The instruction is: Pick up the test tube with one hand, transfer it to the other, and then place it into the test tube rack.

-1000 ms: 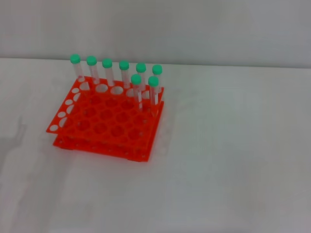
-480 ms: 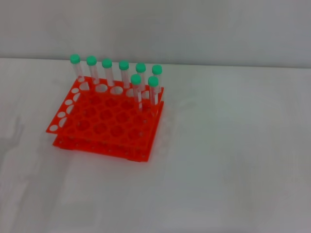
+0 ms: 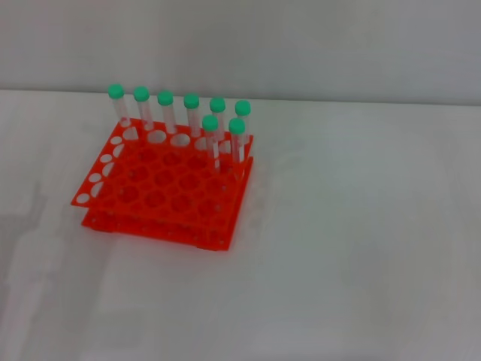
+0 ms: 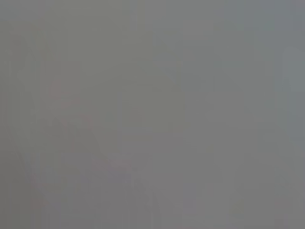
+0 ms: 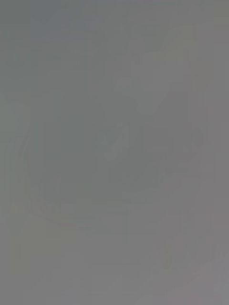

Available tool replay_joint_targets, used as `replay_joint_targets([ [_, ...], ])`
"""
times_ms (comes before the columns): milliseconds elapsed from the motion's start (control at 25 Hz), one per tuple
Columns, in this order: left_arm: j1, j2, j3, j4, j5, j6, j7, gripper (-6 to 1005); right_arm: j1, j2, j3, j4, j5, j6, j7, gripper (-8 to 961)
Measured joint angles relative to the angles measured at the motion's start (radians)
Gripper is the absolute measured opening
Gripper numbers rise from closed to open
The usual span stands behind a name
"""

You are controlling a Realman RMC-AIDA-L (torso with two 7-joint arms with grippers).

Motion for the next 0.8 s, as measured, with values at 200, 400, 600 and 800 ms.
replay_joint_targets([
  [200,-0.005,0.004,-0.002,0.001,-0.006,-0.006,-0.034,783,-0.004,0.0,-0.098,0.006,-0.001,0.021,-0.001,711],
  [400,-0.012,0.008,-0.01,0.011,-0.016,-0.006,-0.039,782,0.01,0.002,-0.195,0.043,-0.001,0.06,-0.055,711],
  [600,-0.014,0.008,-0.011,0.012,-0.049,0.001,-0.014,781,0.034,0.004,-0.245,0.068,-0.004,0.063,-0.077,710],
  [800,-0.001,0.006,-0.01,0.011,-0.049,0.005,0.057,781,0.065,0.006,-0.254,0.077,-0.004,0.059,-0.077,709],
])
